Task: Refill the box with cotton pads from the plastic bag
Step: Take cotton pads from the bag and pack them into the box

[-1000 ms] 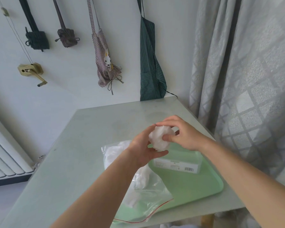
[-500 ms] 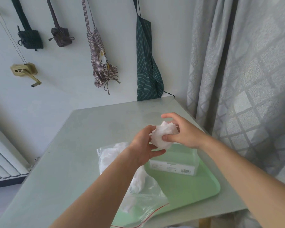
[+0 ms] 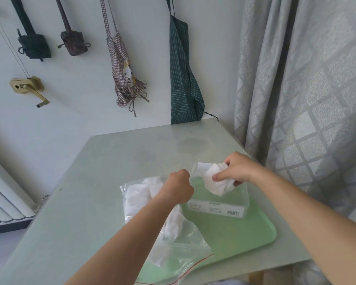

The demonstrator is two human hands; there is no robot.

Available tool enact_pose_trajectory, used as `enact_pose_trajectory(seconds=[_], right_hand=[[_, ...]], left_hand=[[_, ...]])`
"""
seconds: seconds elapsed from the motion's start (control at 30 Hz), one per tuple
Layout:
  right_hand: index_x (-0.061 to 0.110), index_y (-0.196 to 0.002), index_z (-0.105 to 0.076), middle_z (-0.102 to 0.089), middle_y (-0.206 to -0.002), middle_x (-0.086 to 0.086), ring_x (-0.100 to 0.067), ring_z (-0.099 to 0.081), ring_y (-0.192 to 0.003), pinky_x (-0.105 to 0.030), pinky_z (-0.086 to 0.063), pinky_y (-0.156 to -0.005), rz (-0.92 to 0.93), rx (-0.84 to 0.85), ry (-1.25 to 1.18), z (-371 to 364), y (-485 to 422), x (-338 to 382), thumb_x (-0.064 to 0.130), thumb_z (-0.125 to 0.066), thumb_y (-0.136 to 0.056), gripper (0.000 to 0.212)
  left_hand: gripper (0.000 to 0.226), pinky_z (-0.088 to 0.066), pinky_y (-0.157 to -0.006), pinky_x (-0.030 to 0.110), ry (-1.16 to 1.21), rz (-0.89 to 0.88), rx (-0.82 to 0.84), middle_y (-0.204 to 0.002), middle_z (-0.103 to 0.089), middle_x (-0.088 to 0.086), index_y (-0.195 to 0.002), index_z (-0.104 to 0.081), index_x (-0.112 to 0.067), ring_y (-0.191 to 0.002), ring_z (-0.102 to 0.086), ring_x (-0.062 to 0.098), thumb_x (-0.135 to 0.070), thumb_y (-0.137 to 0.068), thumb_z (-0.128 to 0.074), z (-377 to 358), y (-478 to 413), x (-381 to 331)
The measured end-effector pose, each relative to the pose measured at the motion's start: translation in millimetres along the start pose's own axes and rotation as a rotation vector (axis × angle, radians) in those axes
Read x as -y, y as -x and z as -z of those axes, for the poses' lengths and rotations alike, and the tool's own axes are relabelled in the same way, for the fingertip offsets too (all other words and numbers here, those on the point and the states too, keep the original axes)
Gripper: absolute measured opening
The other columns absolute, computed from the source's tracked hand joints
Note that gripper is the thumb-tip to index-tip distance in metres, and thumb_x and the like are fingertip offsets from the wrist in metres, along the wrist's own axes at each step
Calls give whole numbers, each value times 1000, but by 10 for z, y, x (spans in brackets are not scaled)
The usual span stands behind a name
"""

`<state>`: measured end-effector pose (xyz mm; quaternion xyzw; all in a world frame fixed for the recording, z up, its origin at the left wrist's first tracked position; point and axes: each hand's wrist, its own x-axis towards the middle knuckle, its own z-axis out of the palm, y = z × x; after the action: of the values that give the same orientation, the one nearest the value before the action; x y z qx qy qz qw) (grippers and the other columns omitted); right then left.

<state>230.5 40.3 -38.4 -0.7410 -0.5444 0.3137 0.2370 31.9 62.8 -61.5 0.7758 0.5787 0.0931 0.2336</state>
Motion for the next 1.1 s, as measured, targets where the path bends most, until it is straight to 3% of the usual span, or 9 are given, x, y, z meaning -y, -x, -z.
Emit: enact_pose_trajectory(seconds=[0.1, 0.2, 0.37, 0.57, 0.73, 0.8, 0.9, 1.0, 1.1], right_hand=[[9, -78, -55, -65, -79, -8, -24, -67, -59, -27, -53, -48, -46, -78, 199, -196, 33, 146, 34, -88, -58, 46], [10, -97, -48, -54, -89, -5, -27, -60, -74, -28, -43, -56, -36, -197, 369, -464, 37, 245, 31, -84, -63, 53], [13, -82, -50, -62, -94, -6, -27, -57, -73, -29, -41, -57, 61, -278, 496, -842, 8, 273, 21, -76, -75, 28], [11, -75, -54, -55, -73, -3, -23, -56, -62, -27, -40, -55, 19, -108, 269, -812, -72, 229, 42, -83, -69, 43], [3, -65, -63, -44, -68, -22, -21, -41, -57, -28, -43, -49, 60, -9, 170, -647, -97, 124, 11, -69, -78, 16], [13, -56, -48, -33, -67, -12, -20, -30, -60, -27, -33, -55, 106, -1, 153, -669, -98, 80, 3, -62, -74, 24], [15, -54, -52, -44, -57, 3, -21, -44, -57, -29, -44, -59, 105, 26, 8, -677, -79, 39, 11, -64, -75, 25], [21, -82, -73, -70, -84, 6, -17, -67, -78, -24, -49, -60, 112, -35, -107, -608, -4, 41, 19, -64, -83, 9], [25, -95, -73, -71, -98, 7, -11, -66, -92, -21, -46, -69, 190, -111, -57, -507, 176, 88, 24, -65, -86, 12]], left_hand=[[45, -56, -84, 34, 75, 47, 47, -121, -61, 9, -127, -54, -10, -95, -62, 24, -15, -85, -67, -51, -19, 39], [60, -60, -81, 39, 213, 81, 107, -117, -61, 7, -132, -49, -14, -96, -68, 25, -15, -79, -76, -59, 4, 73], [68, -60, -76, 34, 263, 51, 136, -111, -64, 4, -136, -46, -15, -92, -69, 23, -9, -76, -78, -70, 47, 131], [51, -61, -68, 31, 310, 34, 146, -101, -63, 2, -124, -57, -10, -69, -66, 18, -5, -77, -76, -69, 50, 188], [35, -61, -78, 47, 328, 27, 141, -95, -72, 15, -111, -66, -6, -71, -68, 24, -2, -77, -70, -89, 5, 198], [32, -61, -77, 48, 341, 37, 130, -92, -74, 17, -110, -67, -6, -74, -71, 27, -4, -78, -67, -98, -10, 207], [28, -61, -79, 44, 366, 23, 69, -93, -75, 13, -110, -67, -10, -82, -73, 27, -12, -82, -65, -68, 6, 233], [20, -58, -86, 40, 368, -59, -49, -97, -75, 3, -103, -73, -18, -91, -71, 23, -17, -84, -66, 43, 93, 278], [17, -59, -80, 33, 421, -131, -146, -94, -74, -6, -100, -75, -19, -86, -70, 10, -17, -84, -69, 199, 302, 344]])
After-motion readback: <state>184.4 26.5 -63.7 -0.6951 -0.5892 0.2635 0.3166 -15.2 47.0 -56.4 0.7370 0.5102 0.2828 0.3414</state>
